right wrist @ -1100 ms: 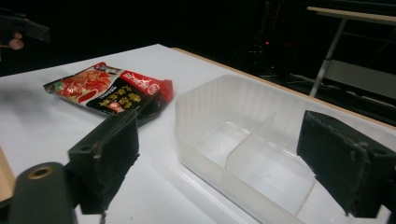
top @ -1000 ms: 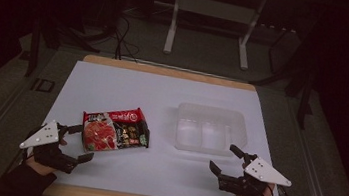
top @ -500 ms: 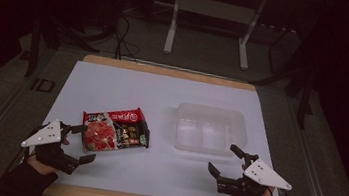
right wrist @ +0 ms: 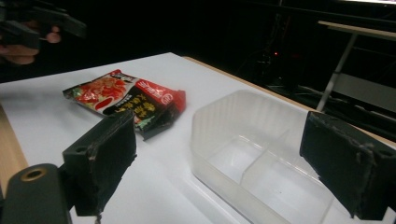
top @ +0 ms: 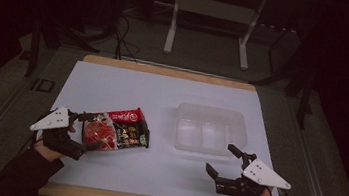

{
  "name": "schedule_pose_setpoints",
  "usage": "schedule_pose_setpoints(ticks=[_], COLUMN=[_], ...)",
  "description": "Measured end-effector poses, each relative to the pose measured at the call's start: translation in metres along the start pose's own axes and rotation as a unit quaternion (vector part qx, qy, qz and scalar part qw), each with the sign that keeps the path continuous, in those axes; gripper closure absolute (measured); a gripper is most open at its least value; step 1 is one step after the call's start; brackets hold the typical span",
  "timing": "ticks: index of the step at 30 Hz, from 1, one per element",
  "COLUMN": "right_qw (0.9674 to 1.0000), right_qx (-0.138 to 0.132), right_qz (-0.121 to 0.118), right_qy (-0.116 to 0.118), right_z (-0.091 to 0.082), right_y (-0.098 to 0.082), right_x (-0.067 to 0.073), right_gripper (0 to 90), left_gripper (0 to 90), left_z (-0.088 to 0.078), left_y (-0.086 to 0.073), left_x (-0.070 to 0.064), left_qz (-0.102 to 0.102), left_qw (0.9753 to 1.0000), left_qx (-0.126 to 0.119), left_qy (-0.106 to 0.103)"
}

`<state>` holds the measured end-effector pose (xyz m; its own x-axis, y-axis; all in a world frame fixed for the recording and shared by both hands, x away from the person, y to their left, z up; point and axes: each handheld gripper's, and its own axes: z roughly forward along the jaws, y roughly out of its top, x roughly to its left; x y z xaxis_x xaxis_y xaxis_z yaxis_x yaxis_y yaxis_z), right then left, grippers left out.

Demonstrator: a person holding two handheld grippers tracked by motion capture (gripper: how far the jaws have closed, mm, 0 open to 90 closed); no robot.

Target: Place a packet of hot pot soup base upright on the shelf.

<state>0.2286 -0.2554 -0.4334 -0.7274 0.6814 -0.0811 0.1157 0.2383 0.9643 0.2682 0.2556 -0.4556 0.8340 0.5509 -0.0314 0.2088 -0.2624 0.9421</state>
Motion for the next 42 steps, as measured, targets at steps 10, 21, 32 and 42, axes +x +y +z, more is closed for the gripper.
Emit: schedule_pose_setpoints(ticks=[10, 21, 32, 42], right_qw=[0.9998, 0.9996, 0.9994, 0.9993], right_qx=[-0.007, 0.002, 0.002, 0.003], right_qz=[0.015, 0.017, 0.02, 0.022], right_qy=[0.013, 0.022, 0.026, 0.031], right_z=[0.002, 0.006, 0.005, 0.005], right_y=[0.001, 0.001, 0.001, 0.001], right_x=[0.003, 0.007, 0.007, 0.007], right_gripper=[10.0, 10.2, 13.0, 13.5], left_gripper=[6.8, 17.5, 24.7, 36.2], left_z=[0.019, 0.044, 0.079, 0.109], left_y=[0.016, 0.025, 0.028, 0.02], left_x=[0.028, 0.044, 0.061, 0.08], left_qz=[-0.009, 0.003, 0.002, 0.003], left_qw=[0.9998, 0.9993, 0.9962, 0.992], left_qx=[0.014, 0.033, 0.084, 0.122], left_qy=[0.009, 0.019, 0.024, 0.03])
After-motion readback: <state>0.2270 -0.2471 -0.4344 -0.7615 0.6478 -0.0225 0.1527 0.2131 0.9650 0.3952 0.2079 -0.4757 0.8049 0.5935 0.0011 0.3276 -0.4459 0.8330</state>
